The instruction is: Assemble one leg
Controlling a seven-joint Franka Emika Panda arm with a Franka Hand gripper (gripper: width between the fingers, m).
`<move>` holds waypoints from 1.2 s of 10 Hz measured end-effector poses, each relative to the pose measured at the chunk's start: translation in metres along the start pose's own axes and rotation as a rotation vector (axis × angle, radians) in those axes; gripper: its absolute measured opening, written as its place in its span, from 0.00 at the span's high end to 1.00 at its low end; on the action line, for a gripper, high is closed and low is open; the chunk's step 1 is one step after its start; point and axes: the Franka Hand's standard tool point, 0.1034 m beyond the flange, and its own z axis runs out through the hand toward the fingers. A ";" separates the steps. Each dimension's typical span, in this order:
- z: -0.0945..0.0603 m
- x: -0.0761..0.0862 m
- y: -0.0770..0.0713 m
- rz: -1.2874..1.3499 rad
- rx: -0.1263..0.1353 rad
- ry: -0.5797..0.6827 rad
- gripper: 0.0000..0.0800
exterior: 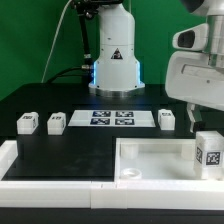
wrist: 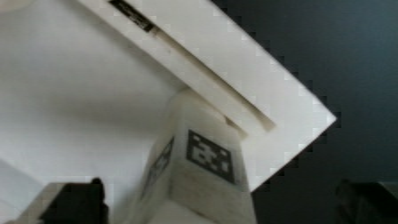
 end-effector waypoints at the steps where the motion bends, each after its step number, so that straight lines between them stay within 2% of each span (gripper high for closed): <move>1: 0.000 0.002 0.000 -0.139 0.007 0.007 0.19; 3: -0.002 0.007 -0.003 -0.443 0.016 0.041 0.19; 6: -0.004 0.015 0.004 -0.807 0.008 0.057 0.19; 9: -0.005 0.021 0.009 -1.157 -0.039 0.068 0.19; 12: -0.002 0.016 0.007 -1.295 -0.069 0.063 0.19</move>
Offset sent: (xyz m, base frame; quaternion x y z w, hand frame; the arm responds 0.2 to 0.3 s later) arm 0.0030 0.0019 0.0038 0.0571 0.0065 -0.3927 0.9178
